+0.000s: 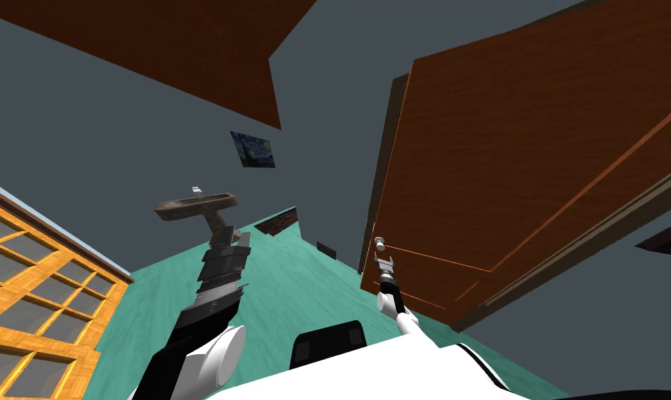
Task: Pull the door open
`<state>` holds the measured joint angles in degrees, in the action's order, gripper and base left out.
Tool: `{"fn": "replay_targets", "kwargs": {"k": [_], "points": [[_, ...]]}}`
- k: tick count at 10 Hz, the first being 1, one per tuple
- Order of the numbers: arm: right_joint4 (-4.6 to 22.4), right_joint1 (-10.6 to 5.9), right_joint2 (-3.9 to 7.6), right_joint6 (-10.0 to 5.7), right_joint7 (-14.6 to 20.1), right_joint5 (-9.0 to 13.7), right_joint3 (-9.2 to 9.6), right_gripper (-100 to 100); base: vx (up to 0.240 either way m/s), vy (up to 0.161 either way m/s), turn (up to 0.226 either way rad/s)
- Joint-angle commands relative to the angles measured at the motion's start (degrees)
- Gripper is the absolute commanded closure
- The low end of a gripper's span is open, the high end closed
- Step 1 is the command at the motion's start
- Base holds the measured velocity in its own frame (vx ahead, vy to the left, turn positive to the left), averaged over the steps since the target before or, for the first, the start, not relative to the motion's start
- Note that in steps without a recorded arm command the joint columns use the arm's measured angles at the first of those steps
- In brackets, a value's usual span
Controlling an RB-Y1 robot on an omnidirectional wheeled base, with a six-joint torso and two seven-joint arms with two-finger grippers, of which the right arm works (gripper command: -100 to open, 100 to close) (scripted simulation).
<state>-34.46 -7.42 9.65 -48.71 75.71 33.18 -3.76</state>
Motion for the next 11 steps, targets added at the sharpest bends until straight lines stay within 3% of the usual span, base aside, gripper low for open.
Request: {"fn": "replay_targets", "kwargs": {"k": [1, 2, 4, 6, 8, 9, 11], "points": [[0.54, 0.53, 1.48, -0.24, 1.75, 0.15, 0.00, -100, 0.152, -0.022, 0.060], [0.74, 1.13, 2.74, -0.35, 3.08, 0.32, -0.07, -100, 0.142, -0.012, 0.079], [0.84, 1.42, 3.34, -0.41, 3.72, 0.41, -0.10, -100, 0.112, -0.002, 0.046], [1.20, 2.49, 5.56, -0.61, 6.06, 0.72, -0.22, -100, 0.129, -0.008, 0.081], [2.40, 1.68, 5.51, -1.12, 6.26, 0.65, -0.14, -100, 0.087, -0.009, 0.014], [2.40, 1.68, 5.51, -1.12, 6.26, 0.65, -0.14, 100, -0.004, -0.002, -0.014], [2.40, 1.68, 5.51, -1.12, 6.26, 0.65, -0.14, 100, -0.014, -0.002, 0.008]]}}
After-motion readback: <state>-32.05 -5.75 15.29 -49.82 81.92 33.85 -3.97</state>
